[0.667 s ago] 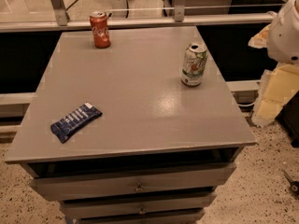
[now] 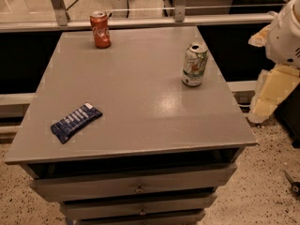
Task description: Move 7up can near rxbar blueberry
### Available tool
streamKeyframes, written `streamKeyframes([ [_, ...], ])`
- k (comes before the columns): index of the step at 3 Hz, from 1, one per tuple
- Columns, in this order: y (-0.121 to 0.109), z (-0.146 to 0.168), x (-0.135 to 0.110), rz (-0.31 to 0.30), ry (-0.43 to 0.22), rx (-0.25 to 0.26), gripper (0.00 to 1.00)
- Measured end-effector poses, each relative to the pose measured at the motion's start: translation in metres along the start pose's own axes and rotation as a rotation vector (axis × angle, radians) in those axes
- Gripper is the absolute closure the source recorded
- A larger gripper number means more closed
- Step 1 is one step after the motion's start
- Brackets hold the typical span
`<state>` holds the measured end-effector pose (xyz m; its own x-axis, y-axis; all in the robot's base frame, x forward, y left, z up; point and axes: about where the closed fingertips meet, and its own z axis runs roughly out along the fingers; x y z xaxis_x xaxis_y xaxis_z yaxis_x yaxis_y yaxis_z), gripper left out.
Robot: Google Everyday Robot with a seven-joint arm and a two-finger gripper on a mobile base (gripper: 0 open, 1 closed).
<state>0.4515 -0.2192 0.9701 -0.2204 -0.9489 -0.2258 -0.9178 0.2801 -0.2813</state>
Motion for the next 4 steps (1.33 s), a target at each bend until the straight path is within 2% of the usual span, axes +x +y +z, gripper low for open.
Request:
streamKeyframes([
  [1, -0.03, 0.029, 0.007, 0.022, -0.058, 0.073, 0.0],
  [2, -0.074, 0.072, 0.004, 0.073, -0.21, 0.131, 0.0],
  [3, -0.094, 0.097, -0.008, 0.106, -0.335, 0.133, 0.0],
  [4, -0.108, 0.123, -0.024, 0.137, -0.487, 0.1, 0.0],
])
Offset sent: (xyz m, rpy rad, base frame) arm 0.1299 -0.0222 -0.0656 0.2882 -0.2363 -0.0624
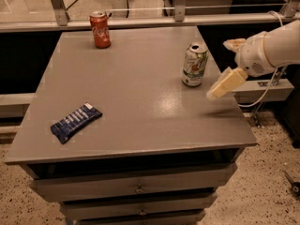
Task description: Move 7up can near rxbar blueberry
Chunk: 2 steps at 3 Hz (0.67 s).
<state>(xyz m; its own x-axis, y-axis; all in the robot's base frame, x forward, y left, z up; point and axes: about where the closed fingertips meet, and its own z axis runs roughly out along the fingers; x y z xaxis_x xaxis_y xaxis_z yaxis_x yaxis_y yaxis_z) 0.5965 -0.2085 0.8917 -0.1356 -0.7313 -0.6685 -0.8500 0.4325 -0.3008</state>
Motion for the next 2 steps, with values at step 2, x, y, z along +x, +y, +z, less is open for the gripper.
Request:
streamKeyframes([
  [2, -0.008, 0.061, -0.01, 0.111, -0.297, -0.103, 0.17],
])
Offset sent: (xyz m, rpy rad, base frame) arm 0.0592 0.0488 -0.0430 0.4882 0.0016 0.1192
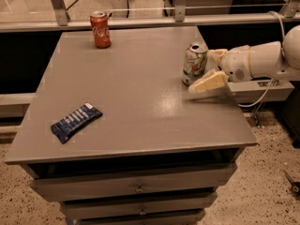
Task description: Move 7up can near rxbar blueberry
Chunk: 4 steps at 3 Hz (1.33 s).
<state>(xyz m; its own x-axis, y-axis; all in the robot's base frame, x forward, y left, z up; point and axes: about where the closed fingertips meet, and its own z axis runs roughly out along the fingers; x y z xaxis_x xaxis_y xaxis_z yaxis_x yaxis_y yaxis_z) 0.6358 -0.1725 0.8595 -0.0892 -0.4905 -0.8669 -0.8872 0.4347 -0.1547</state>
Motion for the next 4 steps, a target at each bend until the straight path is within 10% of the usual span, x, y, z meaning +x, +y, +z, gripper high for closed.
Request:
streamKeyframes([
  [4, 0.003, 0.004, -0.038, 0.028, -0.199, -0.072, 1.0],
])
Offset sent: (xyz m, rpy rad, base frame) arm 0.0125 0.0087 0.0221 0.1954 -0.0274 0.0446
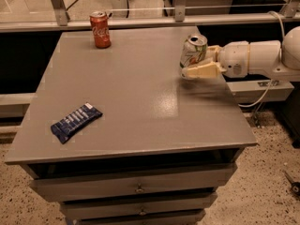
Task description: Move 7up can near rxbar blueberry
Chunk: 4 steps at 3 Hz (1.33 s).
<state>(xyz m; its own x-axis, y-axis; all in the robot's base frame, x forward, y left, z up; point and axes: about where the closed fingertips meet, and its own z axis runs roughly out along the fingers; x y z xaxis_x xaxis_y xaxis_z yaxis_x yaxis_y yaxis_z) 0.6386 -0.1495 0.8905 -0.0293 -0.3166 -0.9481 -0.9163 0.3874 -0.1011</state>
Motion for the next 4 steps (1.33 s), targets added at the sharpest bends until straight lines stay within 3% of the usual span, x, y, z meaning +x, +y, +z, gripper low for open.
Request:
streamKeyframes([
  [1, 0.004, 0.003, 0.001, 0.017, -0.019, -0.013, 1.0],
  [4, 0.114, 0.137, -0.05, -0.032, -0.096, -0.344, 1.0],
])
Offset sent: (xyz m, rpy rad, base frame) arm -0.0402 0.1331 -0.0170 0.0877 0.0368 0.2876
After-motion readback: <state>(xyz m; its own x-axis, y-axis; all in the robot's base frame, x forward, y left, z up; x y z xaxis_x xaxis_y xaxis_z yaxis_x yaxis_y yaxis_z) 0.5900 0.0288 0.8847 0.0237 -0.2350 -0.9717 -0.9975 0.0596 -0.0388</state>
